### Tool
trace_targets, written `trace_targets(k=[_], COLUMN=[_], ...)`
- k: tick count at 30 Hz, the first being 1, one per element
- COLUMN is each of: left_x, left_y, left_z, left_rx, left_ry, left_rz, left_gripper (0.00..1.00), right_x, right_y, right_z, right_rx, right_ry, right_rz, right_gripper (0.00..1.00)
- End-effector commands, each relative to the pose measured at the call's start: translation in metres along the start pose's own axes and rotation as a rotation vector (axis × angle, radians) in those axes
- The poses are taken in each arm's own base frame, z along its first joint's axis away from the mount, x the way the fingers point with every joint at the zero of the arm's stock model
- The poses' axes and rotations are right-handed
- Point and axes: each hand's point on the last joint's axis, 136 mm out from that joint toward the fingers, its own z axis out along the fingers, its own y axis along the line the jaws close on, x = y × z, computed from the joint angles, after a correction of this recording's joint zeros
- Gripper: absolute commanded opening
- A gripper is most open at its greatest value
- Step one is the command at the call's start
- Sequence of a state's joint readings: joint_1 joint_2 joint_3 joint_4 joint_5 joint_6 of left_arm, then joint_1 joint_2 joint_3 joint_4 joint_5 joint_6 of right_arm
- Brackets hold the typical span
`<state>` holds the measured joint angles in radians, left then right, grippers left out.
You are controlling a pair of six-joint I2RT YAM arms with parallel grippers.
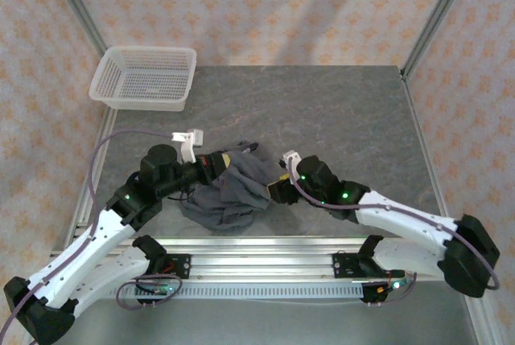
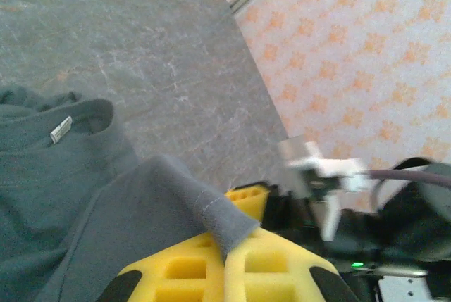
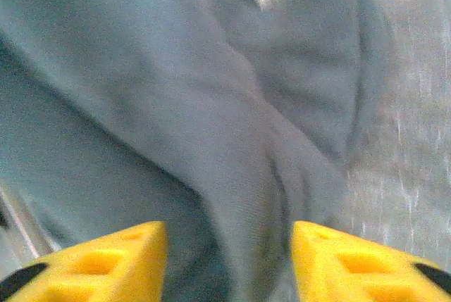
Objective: Fold the inside-out t-shirt
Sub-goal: Turn the T-shirt inside out at the center of the table.
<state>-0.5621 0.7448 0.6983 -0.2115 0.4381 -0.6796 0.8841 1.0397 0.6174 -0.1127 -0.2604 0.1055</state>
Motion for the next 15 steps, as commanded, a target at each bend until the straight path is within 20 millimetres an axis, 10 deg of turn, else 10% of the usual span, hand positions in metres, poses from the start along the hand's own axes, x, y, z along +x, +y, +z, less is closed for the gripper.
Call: trace_targets(k=[1, 8, 15], left_x=[0.004, 0.005, 0.004], left_y=[-0.006, -0.005, -0.008], left_z=[-0.002, -0.003, -0.004], left_rx=[0.045, 0.045, 0.054], left_ry=[0.009, 0.007, 0.006], left_rz=[0.059, 0.054, 0.059], left_gripper=[0.0, 0.0, 0.0], right_x=[-0.055, -0.097, -0.103], right_y=[0.019, 0.064, 0.059], right_z=[-0.026, -0.014, 0.031], right_rx=[0.001, -0.049, 0.036], right_ry=[-0.175, -0.229, -0.202], right_rz=[-0.159, -0.333, -0.396], right_gripper=[0.58, 0.63, 0.55])
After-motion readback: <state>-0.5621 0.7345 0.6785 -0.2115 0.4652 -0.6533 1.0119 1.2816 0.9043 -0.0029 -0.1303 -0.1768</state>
